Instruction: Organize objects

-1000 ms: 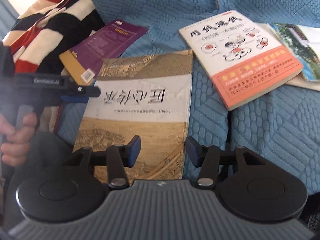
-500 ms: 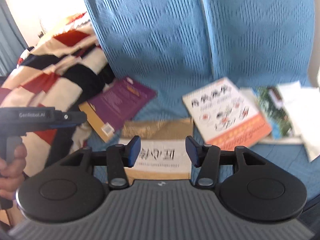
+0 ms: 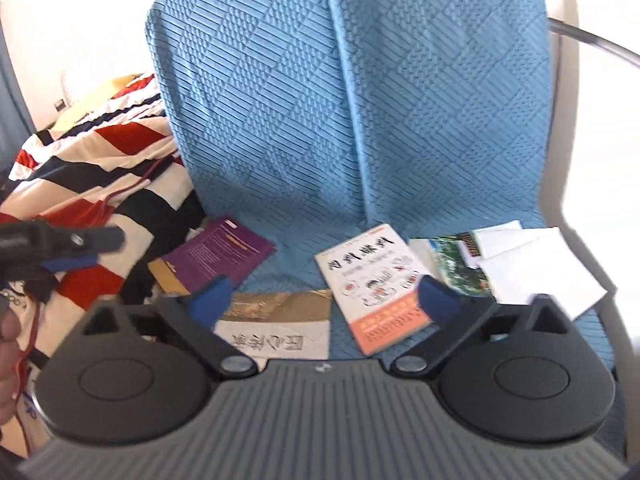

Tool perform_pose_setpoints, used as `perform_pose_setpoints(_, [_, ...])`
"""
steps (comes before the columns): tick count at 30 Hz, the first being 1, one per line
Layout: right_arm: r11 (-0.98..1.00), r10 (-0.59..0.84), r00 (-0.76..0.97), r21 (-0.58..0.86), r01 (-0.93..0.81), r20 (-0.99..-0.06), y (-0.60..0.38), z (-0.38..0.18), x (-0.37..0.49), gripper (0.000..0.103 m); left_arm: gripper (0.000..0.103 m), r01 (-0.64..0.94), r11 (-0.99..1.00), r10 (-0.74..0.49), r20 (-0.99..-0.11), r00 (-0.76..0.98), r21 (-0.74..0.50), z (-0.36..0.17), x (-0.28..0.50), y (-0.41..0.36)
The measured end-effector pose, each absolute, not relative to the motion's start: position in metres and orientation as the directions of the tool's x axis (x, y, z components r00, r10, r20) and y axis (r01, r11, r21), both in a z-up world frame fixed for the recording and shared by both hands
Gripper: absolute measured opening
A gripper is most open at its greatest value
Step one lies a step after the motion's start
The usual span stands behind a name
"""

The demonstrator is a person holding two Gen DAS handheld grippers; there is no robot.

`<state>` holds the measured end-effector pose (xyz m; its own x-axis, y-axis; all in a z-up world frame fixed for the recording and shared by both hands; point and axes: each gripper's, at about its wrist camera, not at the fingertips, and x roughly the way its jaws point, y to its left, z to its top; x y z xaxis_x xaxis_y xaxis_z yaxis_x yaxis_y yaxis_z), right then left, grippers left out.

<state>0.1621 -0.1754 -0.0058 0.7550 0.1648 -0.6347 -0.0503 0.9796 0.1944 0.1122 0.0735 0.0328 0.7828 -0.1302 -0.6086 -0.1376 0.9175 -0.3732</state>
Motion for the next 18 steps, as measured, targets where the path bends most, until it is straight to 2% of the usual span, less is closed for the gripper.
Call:
perform_pose_setpoints(2, [0.981,0.156,0.759,0.192,-0.042,-0.632,-0.181,-0.005,0.157,0.103,0.102,-0.13,0.918,-0.132,-0.6,0.789,-0.374,0.039,0.108,0.066])
perform_pose_setpoints(6, [0.98,0.151,0.757,0.199,-0.028,-0.635,-0.191,-0.003,0.146,0.103,0.102,-0.123,0.929,-0.121,-0.599,0.791,-0.349,0.045,0.1,0.049])
perform_pose_setpoints(12, [0.977,0.158,0.807,0.21,-0.043,-0.569,-0.199,0.002,0.124,0.103,0.102,-0.13,0.934,-0.105,-0.604,0.79,-0.332,0.044,0.09,0.029])
perform_pose_setpoints(18, [0.963,0.199,0.827,0.26,-0.066,-0.526,-0.205,0.002,0.111,0.103,0.102,-0.099,0.941,-0.108,-0.566,0.817,-0.323,0.046,0.08,0.009])
